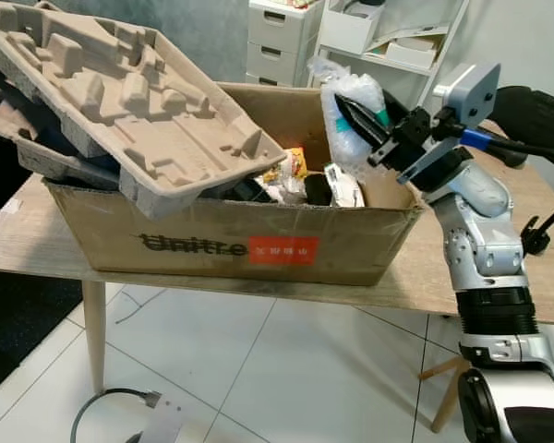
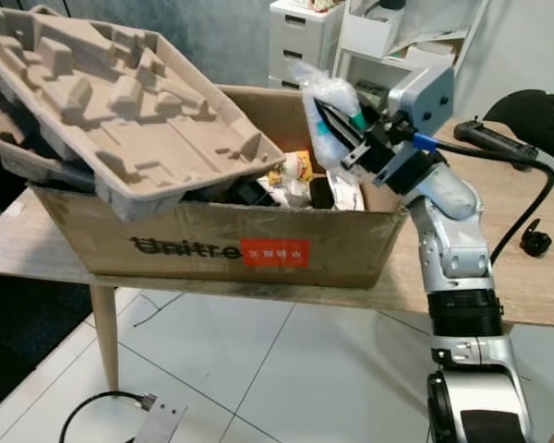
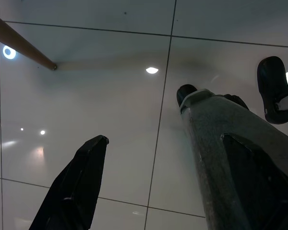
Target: Picking trash to rubbish bin
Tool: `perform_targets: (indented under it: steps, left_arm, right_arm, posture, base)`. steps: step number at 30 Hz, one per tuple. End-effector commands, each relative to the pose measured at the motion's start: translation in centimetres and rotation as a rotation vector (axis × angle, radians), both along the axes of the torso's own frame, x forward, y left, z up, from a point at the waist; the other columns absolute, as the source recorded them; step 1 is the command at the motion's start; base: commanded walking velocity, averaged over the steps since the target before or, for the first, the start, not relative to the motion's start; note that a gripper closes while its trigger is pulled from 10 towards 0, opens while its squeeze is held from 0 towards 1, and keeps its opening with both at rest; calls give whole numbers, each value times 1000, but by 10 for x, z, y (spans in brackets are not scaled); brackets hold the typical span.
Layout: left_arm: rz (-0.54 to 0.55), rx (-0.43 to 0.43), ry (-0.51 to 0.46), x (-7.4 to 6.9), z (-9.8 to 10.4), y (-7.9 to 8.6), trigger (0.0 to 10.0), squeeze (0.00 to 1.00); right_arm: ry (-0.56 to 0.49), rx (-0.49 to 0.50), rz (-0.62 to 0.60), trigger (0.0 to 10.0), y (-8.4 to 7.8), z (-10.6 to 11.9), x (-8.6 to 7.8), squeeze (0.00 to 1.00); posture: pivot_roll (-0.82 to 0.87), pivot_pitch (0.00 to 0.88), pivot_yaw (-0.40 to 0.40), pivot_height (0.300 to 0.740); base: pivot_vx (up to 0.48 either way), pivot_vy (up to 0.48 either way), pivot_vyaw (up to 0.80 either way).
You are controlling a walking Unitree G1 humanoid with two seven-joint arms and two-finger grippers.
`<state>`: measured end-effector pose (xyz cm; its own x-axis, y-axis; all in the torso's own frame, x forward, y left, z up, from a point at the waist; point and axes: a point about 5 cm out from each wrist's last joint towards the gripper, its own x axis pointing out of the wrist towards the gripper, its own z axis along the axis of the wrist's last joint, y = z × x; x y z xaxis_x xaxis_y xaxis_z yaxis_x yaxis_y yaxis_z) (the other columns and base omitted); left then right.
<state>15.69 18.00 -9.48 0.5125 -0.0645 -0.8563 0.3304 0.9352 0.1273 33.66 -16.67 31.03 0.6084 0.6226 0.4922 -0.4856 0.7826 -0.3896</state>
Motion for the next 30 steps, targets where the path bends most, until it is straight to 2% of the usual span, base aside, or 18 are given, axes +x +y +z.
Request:
perform_targets:
  steps: [1, 6, 9, 12, 14, 15, 16, 17, 19, 20, 21, 23, 27, 29, 30]
  left_arm:
    - [-7, 26, 121, -32, -12, 6, 10000, 0]
    - [-9, 26, 123, -32, -12, 7, 10000, 0]
    - [-11, 25, 124, -33, -12, 7, 10000, 0]
    - [-13, 25, 121, -32, -12, 7, 10000, 0]
    - [-12, 25, 120, -32, -12, 7, 10000, 0]
    - [-12, 25, 119, -31, -11, 7, 10000, 0]
    - [-11, 26, 118, -31, -11, 7, 10000, 0]
    - [-11, 25, 118, -31, -11, 6, 10000, 0]
    - [-10, 25, 118, -31, -11, 6, 10000, 0]
    - [-9, 24, 118, -31, -11, 6, 10000, 0]
    - [-9, 24, 118, -31, -11, 6, 10000, 0]
    - [-7, 22, 120, -31, -12, 5, 10000, 0]
    - [-6, 22, 123, -32, -12, 5, 10000, 0]
    - [-12, 38, 121, -32, -12, 6, 10000, 0]
    - [-12, 38, 121, -32, -12, 6, 10000, 0]
  right_arm:
    - [-30, 12, -35, 10000, -5, 4, 1, 1000]
    - [-41, 22, -56, 10000, -7, 6, 2, 1000]
    - [-59, 79, -28, 10000, -7, 11, 0, 1000]
    - [-68, 83, -1, 10000, -4, 13, -1, 1000]
    - [-74, 109, 42, 10000, 0, 16, -4, 1000]
    - [-79, 141, 111, 10000, 4, 19, -9, 1000]
    - [-71, 164, 232, 10000, 12, 20, -19, 733]
    - [-66, 175, 317, 10000, 17, 21, -25, 733]
    - [-45, 145, 463, 10000, 26, 16, -39, 0]
    - [-34, 113, 543, 10000, 31, 11, -47, 0]
    - [-34, 113, 543, 10000, 31, 11, -47, 0]
    - [0, 29, 691, 10000, 43, -3, -65, 0]
    - [71, -31, 749, 10000, 54, -18, -69, 0]
    - [157, -102, 827, 10000, 65, -36, -74, 0]
    - [157, -102, 827, 10000, 65, -36, -74, 0]
  posture:
    - [41, 110, -37, 740]
    - [41, 105, -38, 740]
    - [41, 99, -41, 740]
    - [42, 95, -43, 740]
    - [42, 95, -43, 740]
    - [43, 91, -45, 740]
    - [43, 91, -45, 740]
    - [42, 91, -46, 740]
    - [42, 91, -46, 740]
    - [42, 91, -46, 740]
    - [42, 91, -46, 740]
    - [43, 93, -46, 740]
    - [41, 96, -44, 740]
    - [41, 95, -42, 740]
    - [41, 95, -42, 740]
  base:
    - [0, 0, 0]
    - [0, 0, 0]
    - [0, 0, 0]
    - [0, 0, 0]
    - [0, 0, 0]
    - [0, 0, 0]
    - [0, 0, 0]
    - [0, 0, 0]
    - [0, 0, 0]
    - [0, 0, 0]
    - [0, 0, 0]
    - [0, 0, 0]
    - [0, 0, 0]
    - [0, 0, 0]
    - [0, 0, 0]
